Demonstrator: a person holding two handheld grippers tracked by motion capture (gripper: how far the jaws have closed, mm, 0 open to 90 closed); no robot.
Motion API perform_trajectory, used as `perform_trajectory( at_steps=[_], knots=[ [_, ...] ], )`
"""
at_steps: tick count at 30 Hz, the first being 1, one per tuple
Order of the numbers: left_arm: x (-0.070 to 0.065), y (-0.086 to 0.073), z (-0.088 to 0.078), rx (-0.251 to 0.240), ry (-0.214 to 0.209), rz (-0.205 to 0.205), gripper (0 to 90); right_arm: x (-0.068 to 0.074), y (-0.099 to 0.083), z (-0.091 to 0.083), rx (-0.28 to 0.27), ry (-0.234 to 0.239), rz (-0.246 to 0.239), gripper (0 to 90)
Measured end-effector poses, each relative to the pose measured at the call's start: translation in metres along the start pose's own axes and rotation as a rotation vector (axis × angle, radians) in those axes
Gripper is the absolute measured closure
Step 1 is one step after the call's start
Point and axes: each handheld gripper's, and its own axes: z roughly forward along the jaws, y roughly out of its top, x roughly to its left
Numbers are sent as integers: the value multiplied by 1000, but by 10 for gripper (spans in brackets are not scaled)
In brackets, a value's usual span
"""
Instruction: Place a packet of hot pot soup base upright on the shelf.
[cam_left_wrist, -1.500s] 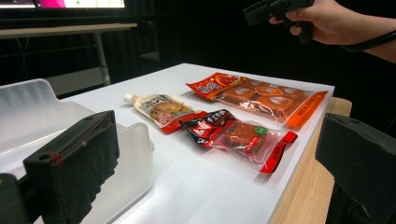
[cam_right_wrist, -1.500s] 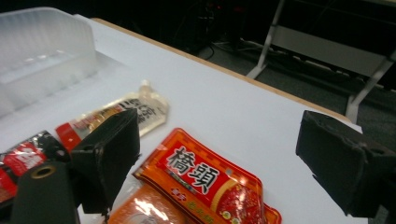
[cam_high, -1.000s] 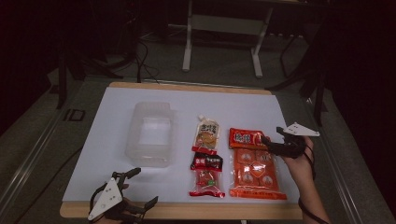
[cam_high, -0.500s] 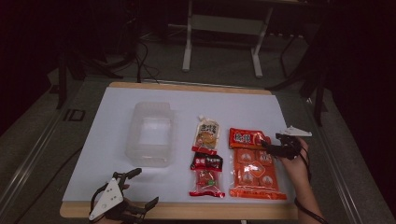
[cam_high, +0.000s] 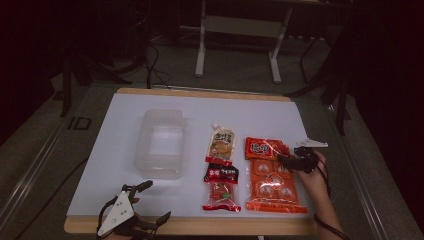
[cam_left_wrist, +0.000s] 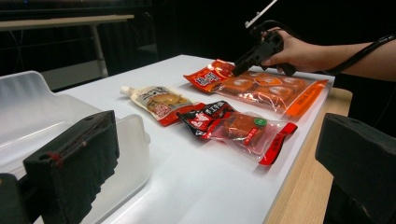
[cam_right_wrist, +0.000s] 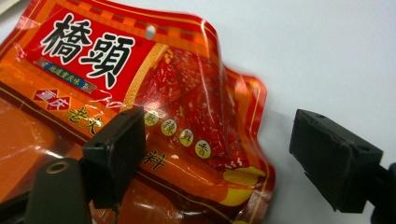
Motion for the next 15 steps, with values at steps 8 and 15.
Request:
perform_trajectory(
  at_steps=[8, 15],
  knots=[
    [0, 0, 1, 6, -1, 1, 1, 9, 3, 6, 21, 19, 15, 158],
    [-1, 0, 1, 5, -3, 5, 1, 14, 9, 2, 42, 42, -27, 515]
  ],
)
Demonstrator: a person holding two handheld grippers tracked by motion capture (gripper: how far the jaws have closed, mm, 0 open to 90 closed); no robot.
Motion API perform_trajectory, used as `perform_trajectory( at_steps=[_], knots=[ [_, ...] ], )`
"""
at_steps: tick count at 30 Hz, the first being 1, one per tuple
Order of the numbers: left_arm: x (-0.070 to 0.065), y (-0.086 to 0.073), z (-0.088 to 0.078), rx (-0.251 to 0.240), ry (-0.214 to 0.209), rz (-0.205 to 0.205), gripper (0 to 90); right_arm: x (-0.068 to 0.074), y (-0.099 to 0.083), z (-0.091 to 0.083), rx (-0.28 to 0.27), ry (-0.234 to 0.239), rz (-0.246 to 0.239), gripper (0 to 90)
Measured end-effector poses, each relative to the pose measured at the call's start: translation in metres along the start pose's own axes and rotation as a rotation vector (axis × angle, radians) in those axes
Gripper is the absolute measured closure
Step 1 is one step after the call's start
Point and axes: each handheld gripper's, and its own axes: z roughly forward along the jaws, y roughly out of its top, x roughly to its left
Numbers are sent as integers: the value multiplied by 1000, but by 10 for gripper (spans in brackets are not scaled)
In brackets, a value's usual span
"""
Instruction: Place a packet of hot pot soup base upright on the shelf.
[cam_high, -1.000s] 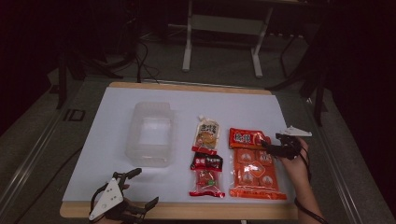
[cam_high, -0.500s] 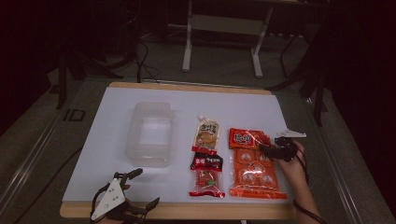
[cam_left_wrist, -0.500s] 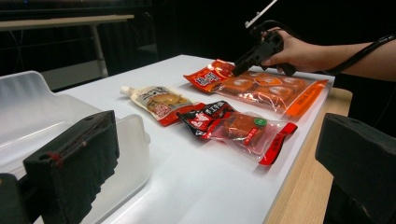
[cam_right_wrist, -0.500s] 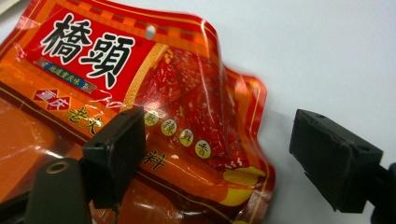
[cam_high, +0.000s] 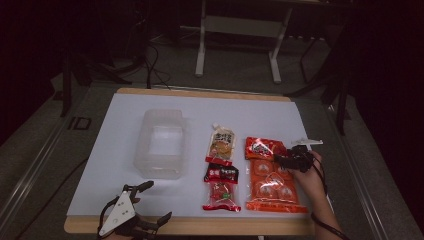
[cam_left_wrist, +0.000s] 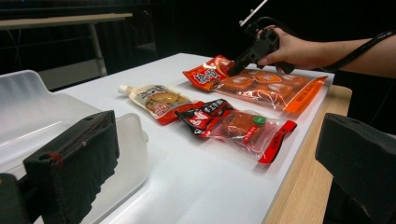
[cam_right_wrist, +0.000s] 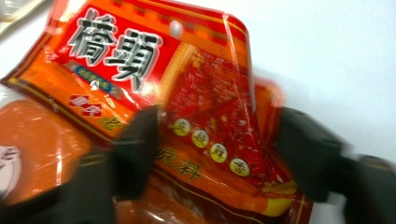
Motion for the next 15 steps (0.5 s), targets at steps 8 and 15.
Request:
perform_trajectory(
  at_steps=[8, 15],
  knots=[
    [0, 0, 0, 2, -3, -1, 1, 6, 7, -1, 60, -47, -42, 860],
    [0, 0, 0, 1, -4, -2, 1, 8, 10, -5, 59, -59, -19, 876]
  ],
)
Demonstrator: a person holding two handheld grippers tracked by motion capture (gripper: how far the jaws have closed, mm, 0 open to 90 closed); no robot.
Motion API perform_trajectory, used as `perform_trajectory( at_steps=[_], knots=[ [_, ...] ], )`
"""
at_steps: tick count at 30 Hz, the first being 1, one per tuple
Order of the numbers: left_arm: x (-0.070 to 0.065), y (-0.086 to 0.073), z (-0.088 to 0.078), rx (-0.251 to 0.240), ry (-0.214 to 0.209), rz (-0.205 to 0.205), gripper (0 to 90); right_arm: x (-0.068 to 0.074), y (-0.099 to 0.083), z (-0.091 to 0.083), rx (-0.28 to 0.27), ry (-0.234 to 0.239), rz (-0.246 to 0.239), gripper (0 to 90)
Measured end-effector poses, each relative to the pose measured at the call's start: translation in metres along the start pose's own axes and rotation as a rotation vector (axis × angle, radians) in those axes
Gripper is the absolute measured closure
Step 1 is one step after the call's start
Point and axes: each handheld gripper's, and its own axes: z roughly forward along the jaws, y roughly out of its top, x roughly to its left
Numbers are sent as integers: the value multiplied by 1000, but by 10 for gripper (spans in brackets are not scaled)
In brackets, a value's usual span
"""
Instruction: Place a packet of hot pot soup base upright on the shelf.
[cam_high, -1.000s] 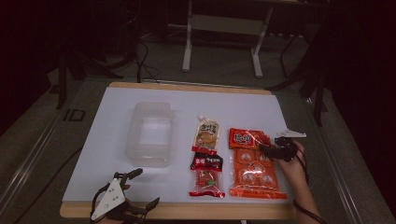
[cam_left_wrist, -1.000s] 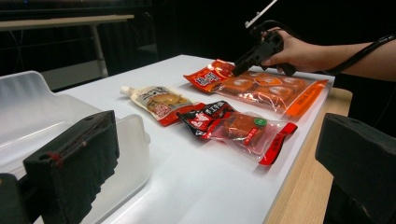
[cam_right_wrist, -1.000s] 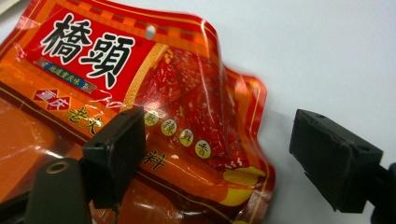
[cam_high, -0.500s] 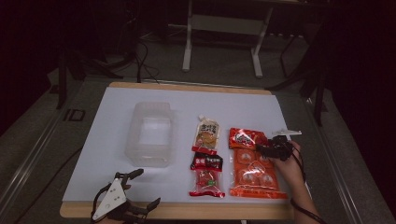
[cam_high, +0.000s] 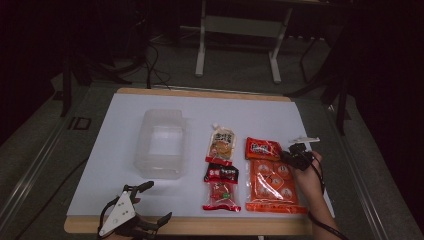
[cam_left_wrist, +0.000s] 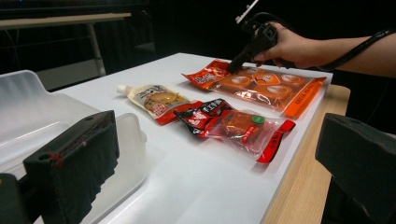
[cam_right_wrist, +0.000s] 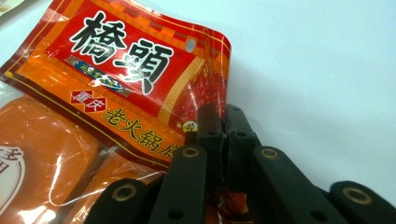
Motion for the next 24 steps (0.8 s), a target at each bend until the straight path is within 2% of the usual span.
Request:
perform_trajectory(
  at_steps=[4, 10, 12, 16, 17, 20, 21, 22, 24],
  knots=[
    [1, -1, 1, 3, 1, -4, 1, -1, 2, -8, -34, 6, 2, 876],
    [0, -1, 3, 10, 2, -2, 1, -2, 3, -19, -58, 11, 1, 880],
    [1, -2, 4, 25, 24, 0, 1, -1, 4, -25, -70, 10, -5, 880],
    [3, -2, 5, 34, 34, -18, 1, 0, 7, -34, -97, 14, -10, 880],
    [3, -2, 6, 40, 33, -21, 1, 3, 9, -41, -118, 10, -21, 880],
    [3, -2, 7, 44, 31, -32, 1, 5, 11, -47, -139, 15, -25, 880],
    [2, 0, 10, 50, 19, -41, 1, 5, 11, -47, -139, 15, -25, 880],
    [1, 1, 11, 56, 18, -42, 1, 8, 15, -55, -167, 24, -31, 880],
    [0, 4, 14, 58, 4, -49, 1, 11, 17, -62, -186, 23, -44, 880]
  ],
)
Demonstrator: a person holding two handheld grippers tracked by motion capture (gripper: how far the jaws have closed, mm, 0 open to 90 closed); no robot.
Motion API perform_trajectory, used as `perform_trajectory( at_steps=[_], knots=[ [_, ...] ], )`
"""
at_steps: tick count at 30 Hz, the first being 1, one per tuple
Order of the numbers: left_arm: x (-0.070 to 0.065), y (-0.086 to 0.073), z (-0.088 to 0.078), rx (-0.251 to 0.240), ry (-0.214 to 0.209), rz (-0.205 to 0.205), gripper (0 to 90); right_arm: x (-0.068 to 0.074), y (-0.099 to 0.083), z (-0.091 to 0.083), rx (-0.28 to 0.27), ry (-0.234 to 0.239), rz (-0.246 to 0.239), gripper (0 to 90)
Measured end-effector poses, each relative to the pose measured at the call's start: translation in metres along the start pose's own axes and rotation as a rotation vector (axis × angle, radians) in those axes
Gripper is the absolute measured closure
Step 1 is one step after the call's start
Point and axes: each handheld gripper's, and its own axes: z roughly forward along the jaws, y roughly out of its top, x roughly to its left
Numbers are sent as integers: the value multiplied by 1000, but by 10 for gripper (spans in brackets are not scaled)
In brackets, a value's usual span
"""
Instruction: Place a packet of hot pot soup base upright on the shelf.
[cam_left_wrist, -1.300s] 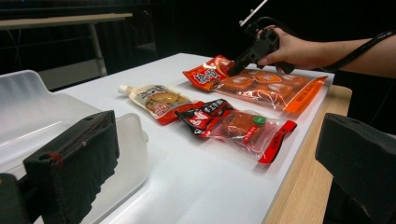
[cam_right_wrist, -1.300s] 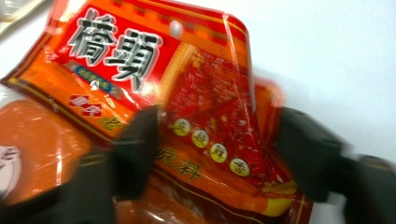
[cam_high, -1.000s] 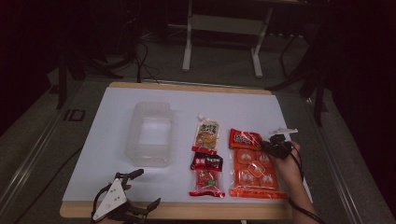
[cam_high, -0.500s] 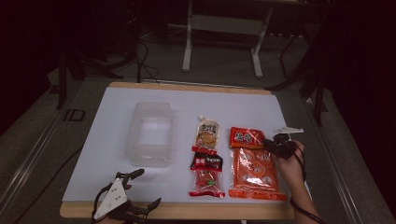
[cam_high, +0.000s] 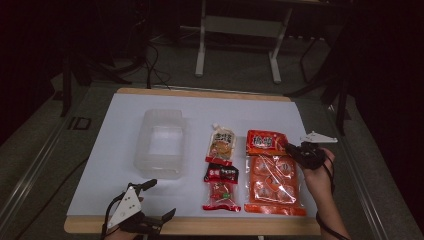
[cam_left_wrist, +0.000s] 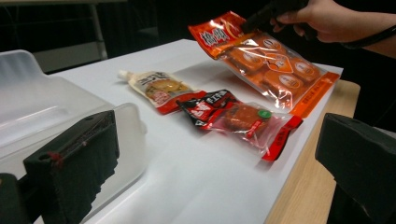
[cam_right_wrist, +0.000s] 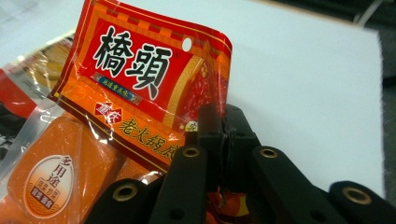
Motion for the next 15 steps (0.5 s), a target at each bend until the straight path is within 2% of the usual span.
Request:
perform_trajectory(
  at_steps=[2, 6, 7, 11, 15],
  knots=[
    [-2, 4, 3, 6, -10, 2, 1, 3, 3, -7, -26, 5, -7, 880],
    [-6, 13, 11, -1, -52, -32, 1, 9, 9, -22, -69, 19, -28, 880],
    [-7, 15, 14, 1, -64, -36, 1, 11, 11, -26, -74, 13, -46, 880],
    [-12, 25, 25, 3, -95, -31, 1, 20, 16, -37, -111, 12, -82, 879],
    [-15, 34, 35, 6, -107, -24, 1, 27, 20, -49, -151, 35, -90, 879]
  ],
)
